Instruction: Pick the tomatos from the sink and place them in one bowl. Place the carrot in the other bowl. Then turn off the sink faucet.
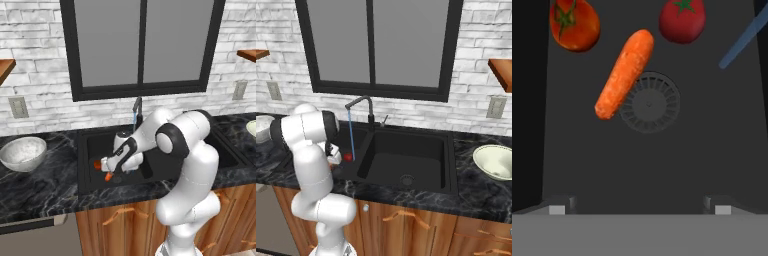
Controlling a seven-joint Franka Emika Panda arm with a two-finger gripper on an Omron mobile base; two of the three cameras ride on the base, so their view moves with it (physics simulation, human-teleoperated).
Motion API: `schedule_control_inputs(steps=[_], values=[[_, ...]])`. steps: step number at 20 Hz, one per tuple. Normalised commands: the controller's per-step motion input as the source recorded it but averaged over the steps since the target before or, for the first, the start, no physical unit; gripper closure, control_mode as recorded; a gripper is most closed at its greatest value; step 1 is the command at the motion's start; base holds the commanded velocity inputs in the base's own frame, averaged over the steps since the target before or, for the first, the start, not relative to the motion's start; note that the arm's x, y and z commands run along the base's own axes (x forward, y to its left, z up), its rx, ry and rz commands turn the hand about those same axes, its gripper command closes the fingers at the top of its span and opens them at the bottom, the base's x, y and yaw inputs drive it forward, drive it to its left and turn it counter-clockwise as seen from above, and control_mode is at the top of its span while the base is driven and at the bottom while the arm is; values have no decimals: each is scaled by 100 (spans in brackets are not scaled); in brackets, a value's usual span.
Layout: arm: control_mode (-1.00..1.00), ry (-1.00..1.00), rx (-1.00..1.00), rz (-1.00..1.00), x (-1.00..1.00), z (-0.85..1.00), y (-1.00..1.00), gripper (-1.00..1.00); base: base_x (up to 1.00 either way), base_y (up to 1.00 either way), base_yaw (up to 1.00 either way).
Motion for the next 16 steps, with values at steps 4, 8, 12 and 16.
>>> schedule_control_inputs(steps=[4, 8, 12, 16], values=[[-100, 0, 0, 0, 23, -24, 12, -100, 0, 0, 0], [-100, 0, 1, -1, 27, -24, 9, -100, 0, 0, 0], [-100, 0, 1, -2, 29, -25, 8, -100, 0, 0, 0], [-100, 0, 0, -2, 30, -26, 10, -100, 0, 0, 0]])
